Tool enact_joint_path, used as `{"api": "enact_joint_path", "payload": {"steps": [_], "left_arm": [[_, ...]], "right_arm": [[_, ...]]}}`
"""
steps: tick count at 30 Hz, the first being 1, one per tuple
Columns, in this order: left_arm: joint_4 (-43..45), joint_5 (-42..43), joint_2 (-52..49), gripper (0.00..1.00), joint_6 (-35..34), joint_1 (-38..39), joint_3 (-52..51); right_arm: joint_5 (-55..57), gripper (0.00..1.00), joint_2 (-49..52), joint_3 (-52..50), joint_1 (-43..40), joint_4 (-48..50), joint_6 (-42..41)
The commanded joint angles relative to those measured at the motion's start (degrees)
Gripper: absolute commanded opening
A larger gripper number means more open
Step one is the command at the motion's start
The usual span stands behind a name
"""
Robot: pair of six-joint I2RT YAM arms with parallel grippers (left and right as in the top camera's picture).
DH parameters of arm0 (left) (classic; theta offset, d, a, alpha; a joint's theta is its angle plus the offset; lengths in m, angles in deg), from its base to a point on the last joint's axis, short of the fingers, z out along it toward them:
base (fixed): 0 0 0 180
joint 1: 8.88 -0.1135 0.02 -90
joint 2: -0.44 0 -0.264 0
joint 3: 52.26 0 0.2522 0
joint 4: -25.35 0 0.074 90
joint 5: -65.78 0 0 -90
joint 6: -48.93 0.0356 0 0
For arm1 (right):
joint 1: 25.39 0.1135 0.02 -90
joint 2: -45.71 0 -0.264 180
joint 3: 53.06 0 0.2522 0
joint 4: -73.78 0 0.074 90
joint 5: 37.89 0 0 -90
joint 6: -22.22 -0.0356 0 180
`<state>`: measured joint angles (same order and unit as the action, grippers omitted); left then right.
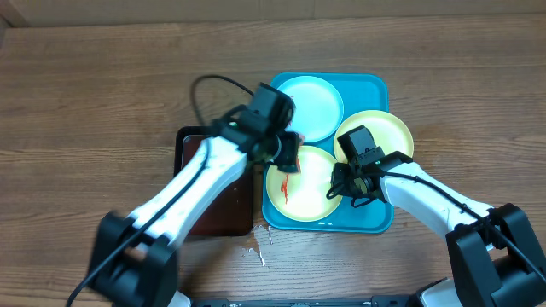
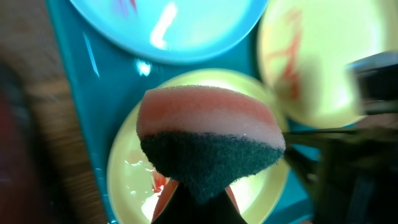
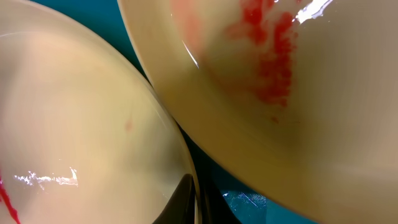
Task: Clean dirty plates on tray and stack at the side
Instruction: 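Scrub the front yellow plate with the held sponge using the left gripper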
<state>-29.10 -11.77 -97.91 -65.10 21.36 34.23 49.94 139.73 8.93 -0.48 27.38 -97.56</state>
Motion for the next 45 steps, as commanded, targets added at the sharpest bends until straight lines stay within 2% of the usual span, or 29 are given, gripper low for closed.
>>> {"api": "enact_joint_path", "payload": {"steps": [1, 8, 11, 14, 16, 19, 25, 30, 35, 38, 43, 45], "left_arm": [[0.04, 0.33, -5.95, 0.04, -3.19, 0.0, 0.57], [-0.94, 2.78, -13.86, 0.04, 2.89, -0.48, 2.78], [-3.13, 1.33, -15.28, 0.04, 2.71, -0.55, 5.35], [-2.97, 1.81, -16.94, 0.04, -1.33, -0.48, 5.66], [-2.91, 4.68, -18.14, 0.04, -2.47, -0.48, 5.9], [-1.11, 14.05, -19.74, 0.04, -3.87, -0.59, 5.92], [-2.4, 20.33, -22.32, 0.04, -5.42, 0.46, 5.92], [-8.9, 13.73, -22.18, 0.04, -6.03, -0.72, 7.02], [-18.82, -3.28, -22.18, 0.04, -5.97, -2.6, 10.97], [-20.06, -10.82, -22.18, 0.04, -5.53, -2.54, 11.3], [-19.93, -10.62, -22.18, 0.04, -4.68, -2.32, 12.02], [-19.17, -5.81, -22.18, 0.04, -4.04, -2.32, 12.92]], "right_arm": [[4.68, 0.04, 1.05, -0.5, -0.22, -0.66, -0.87], [3.37, 0.04, 1.05, -0.5, -0.22, -0.61, -0.9], [3.37, 0.04, 1.05, -0.5, -0.22, -0.61, -0.9], [3.41, 0.04, 1.05, -0.5, -0.22, -0.66, -0.87], [3.41, 0.04, 1.05, -0.5, -0.22, -0.83, -0.46], [3.41, 0.04, 1.05, -0.5, -0.22, -0.83, -0.46], [3.41, 0.04, 1.05, -0.52, -0.22, -0.98, -0.46], [3.39, 0.04, 1.05, -0.52, -0.22, -1.03, -0.46], [3.39, 0.04, 1.05, -0.52, -0.22, -0.94, -0.48], [3.39, 0.04, 1.05, -0.5, -0.22, -0.87, -0.48], [3.41, 0.04, 1.05, -0.52, -0.22, -0.87, -0.48], [3.39, 0.04, 1.05, -0.52, -0.22, -0.85, -0.48]]}}
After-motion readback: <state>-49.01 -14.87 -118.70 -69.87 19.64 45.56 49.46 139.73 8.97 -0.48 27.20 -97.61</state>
